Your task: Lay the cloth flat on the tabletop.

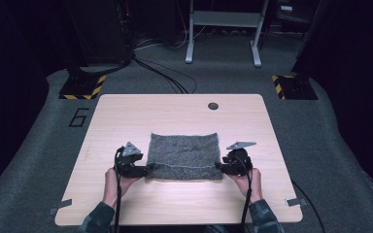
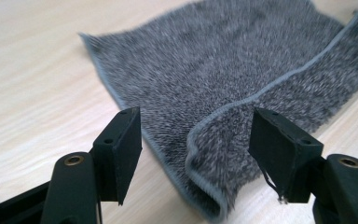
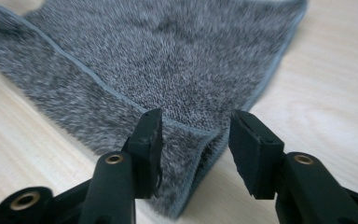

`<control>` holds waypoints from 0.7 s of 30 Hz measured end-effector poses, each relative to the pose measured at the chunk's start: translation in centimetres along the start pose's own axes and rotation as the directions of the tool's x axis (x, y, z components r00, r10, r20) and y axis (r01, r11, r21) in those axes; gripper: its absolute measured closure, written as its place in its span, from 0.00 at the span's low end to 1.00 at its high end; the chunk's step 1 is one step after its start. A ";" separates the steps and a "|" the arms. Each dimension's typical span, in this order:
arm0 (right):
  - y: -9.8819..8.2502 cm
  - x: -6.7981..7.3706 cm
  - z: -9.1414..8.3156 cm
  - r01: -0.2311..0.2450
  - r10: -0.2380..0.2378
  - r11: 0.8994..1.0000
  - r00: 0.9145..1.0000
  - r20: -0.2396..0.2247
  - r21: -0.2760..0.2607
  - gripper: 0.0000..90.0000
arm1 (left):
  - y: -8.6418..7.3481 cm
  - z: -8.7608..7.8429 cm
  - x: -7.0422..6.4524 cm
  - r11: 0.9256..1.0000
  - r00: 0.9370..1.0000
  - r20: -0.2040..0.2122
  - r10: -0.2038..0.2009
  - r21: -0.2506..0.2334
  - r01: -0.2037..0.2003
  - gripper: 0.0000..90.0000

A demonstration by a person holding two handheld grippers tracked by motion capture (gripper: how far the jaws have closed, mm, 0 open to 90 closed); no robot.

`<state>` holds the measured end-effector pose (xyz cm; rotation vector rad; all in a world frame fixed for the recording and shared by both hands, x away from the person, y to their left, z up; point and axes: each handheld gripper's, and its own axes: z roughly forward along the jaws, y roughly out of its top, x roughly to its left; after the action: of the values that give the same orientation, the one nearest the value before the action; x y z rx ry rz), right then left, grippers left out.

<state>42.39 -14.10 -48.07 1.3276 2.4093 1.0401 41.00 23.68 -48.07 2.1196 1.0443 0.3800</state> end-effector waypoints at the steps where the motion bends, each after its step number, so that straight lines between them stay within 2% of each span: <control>1: 0.0 0.0 0.0 0.000 0.000 1.000 1.000 0.000 0.000 0.61 | 0.0 0.0 0.0 1.000 1.000 0.000 0.000 0.000 0.000 0.40; 2: 0.0 0.0 0.7 -0.019 0.019 0.999 1.000 -0.004 0.032 0.61 | 0.0 0.5 -0.1 1.000 1.000 0.005 0.000 0.004 0.000 0.40; 4: 0.0 0.1 1.4 -0.027 0.027 0.999 1.000 0.001 0.047 0.69 | -0.1 0.9 -0.4 1.000 1.000 0.004 0.010 0.017 -0.010 0.49; 5: 0.0 0.2 1.9 -0.017 0.017 0.998 1.000 0.017 0.055 0.82 | -0.3 1.3 -0.6 0.999 1.000 0.010 0.016 0.036 -0.016 0.65; 6: 0.0 0.2 1.9 -0.017 0.017 0.998 1.000 0.017 0.055 0.82 | -0.3 1.3 -0.6 0.999 1.000 0.010 0.016 0.036 -0.016 0.70; 7: 0.0 0.2 1.9 -0.023 0.022 0.998 1.000 0.019 0.057 0.86 | -0.4 1.4 -0.7 0.999 1.000 0.007 0.012 0.030 -0.012 0.70; 8: -0.1 0.3 1.9 -0.018 0.017 0.999 0.999 0.027 0.049 0.93 | -0.5 1.5 -0.8 0.999 1.000 0.018 0.014 0.032 -0.015 0.85; 9: -0.1 0.3 1.9 -0.018 0.017 0.999 0.999 0.027 0.049 0.93 | -0.6 1.5 -0.9 0.999 1.000 0.019 0.024 0.037 -0.025 0.85; 11: -0.1 0.5 1.7 -0.021 0.020 0.999 0.999 0.030 0.043 0.97 | -0.8 1.4 -1.0 0.999 0.999 0.026 0.032 0.028 -0.032 0.91; 12: -0.2 0.5 1.4 -0.004 0.003 0.999 0.999 0.038 0.036 0.97 | -0.9 1.4 -1.1 0.999 0.999 0.017 0.029 0.020 -0.029 0.92; 16: -0.4 1.0 0.2 0.008 -0.007 1.000 0.999 0.038 -0.007 0.97 | -1.0 0.4 -1.3 0.999 0.999 0.030 0.030 -0.013 -0.029 0.93; 17: -0.7 1.2 -0.6 0.026 -0.025 0.999 0.999 0.039 -0.032 0.97 | -1.1 0.1 -1.4 0.999 0.999 0.034 0.032 -0.020 -0.032 0.92; 21: -1.3 1.7 -1.8 0.041 -0.039 0.997 0.999 0.036 -0.064 0.97 | -1.7 -1.1 -1.8 0.999 0.998 0.053 0.029 -0.047 -0.026 0.91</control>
<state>39.68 -14.08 -47.37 1.2607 2.3463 1.0662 38.35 23.49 -48.50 2.0934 0.9672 0.3550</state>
